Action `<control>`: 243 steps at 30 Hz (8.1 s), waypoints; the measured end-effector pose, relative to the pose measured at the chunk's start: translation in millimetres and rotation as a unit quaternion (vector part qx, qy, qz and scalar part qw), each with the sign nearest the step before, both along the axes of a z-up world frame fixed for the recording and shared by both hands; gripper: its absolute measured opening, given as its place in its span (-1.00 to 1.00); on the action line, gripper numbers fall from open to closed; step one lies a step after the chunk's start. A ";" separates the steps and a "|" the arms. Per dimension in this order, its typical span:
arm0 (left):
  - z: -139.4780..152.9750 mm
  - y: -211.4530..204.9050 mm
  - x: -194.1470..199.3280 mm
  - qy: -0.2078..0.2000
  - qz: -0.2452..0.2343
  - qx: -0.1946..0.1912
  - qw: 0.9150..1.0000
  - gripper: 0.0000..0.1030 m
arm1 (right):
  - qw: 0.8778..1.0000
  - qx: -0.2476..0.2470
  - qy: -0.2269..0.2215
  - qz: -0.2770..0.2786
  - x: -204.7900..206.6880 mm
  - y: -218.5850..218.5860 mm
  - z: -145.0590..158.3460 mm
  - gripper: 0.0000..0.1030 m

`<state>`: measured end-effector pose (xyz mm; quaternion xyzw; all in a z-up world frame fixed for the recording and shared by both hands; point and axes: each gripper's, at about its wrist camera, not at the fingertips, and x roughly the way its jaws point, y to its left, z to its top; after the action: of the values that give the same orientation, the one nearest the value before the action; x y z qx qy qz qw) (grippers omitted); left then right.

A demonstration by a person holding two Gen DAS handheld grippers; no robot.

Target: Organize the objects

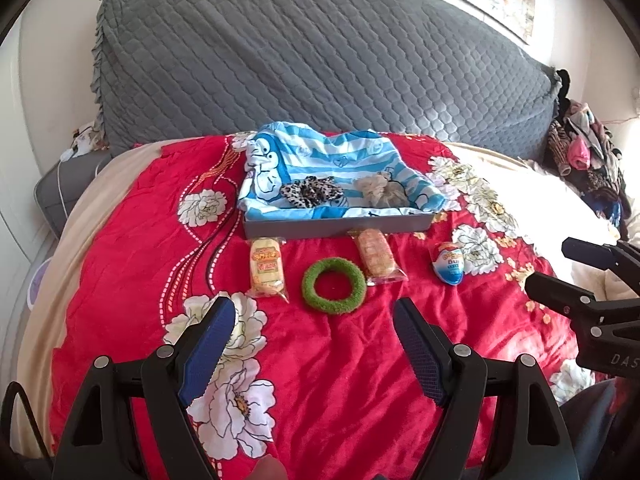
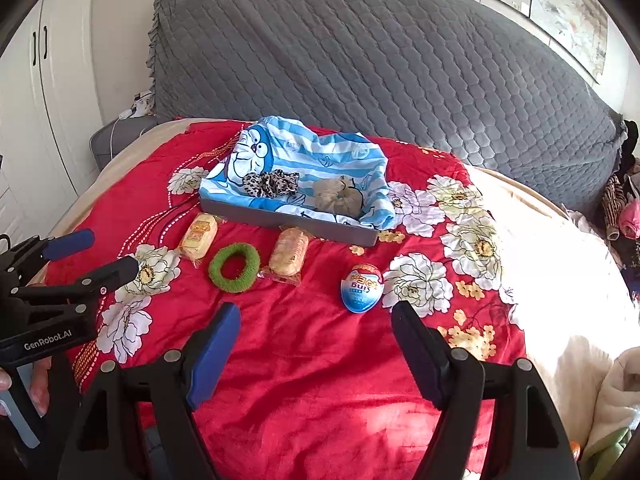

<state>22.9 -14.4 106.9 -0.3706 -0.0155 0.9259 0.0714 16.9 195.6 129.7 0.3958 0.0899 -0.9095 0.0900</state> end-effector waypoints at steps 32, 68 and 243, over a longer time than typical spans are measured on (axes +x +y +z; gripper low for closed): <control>-31.9 36.8 -16.9 -0.036 -0.023 -0.004 0.999 0.60 | 0.998 -0.005 -0.043 -0.037 -17.0 27.4 -41.8 0.63; -64.2 48.0 -59.0 -0.067 -0.006 0.007 0.998 0.96 | 0.995 -0.014 -0.081 -0.055 -55.1 41.8 -77.0 0.85; -124.5 51.0 -113.5 -0.101 -0.017 0.046 0.994 -0.58 | 0.987 -0.038 -0.154 -0.009 -140.0 29.8 -147.4 0.06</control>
<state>-90.6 36.6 -17.6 -0.4592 -0.0591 0.8805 0.1021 -123.1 225.4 -17.7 0.5282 0.0365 -0.8412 0.1097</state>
